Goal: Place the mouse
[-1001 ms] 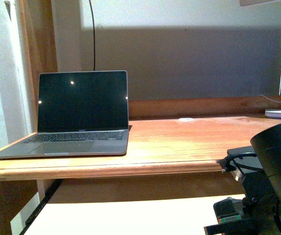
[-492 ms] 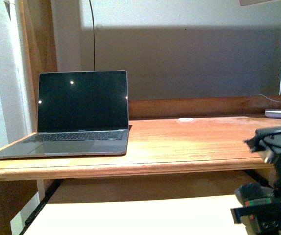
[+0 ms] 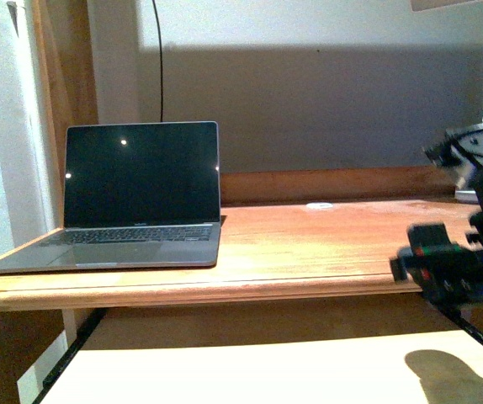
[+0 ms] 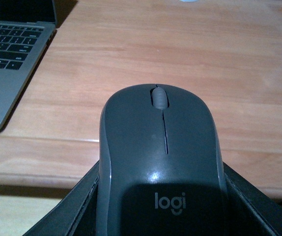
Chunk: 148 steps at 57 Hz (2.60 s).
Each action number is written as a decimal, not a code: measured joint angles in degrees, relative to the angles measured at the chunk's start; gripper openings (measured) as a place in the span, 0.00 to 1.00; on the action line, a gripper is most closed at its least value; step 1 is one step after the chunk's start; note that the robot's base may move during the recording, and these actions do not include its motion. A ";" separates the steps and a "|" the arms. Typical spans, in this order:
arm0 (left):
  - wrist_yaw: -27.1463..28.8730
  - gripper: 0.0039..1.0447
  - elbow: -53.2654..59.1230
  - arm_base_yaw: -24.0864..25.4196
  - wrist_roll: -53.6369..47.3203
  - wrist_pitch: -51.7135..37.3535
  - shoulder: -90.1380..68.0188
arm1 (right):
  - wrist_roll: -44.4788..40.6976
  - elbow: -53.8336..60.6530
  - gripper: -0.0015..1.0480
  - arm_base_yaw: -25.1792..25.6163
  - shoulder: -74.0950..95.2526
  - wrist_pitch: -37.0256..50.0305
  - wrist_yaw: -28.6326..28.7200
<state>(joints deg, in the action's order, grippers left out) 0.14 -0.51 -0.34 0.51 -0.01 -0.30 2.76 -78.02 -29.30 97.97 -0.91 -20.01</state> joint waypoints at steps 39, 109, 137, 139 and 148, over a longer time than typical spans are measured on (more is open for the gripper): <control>0.00 0.93 0.00 0.00 0.00 0.00 0.00 | -5.62 -30.58 0.53 -7.89 27.15 -6.62 -8.48; -0.02 0.93 0.00 0.02 0.00 0.00 0.00 | -7.76 -38.88 0.99 -5.73 34.38 -8.31 -9.44; 0.00 0.93 0.00 0.02 0.00 0.00 0.00 | -5.60 12.76 0.99 6.62 -3.93 20.26 24.61; -0.02 0.93 0.00 0.02 0.00 0.00 0.00 | -5.97 16.48 0.99 7.98 -6.01 21.20 27.04; -0.02 0.93 0.00 0.02 0.00 0.00 0.00 | -7.48 31.89 0.99 14.99 -14.45 24.72 37.99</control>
<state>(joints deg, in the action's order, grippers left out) 0.12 -0.51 -0.32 0.51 -0.01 -0.30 -4.71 -46.13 -14.31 83.53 23.81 17.98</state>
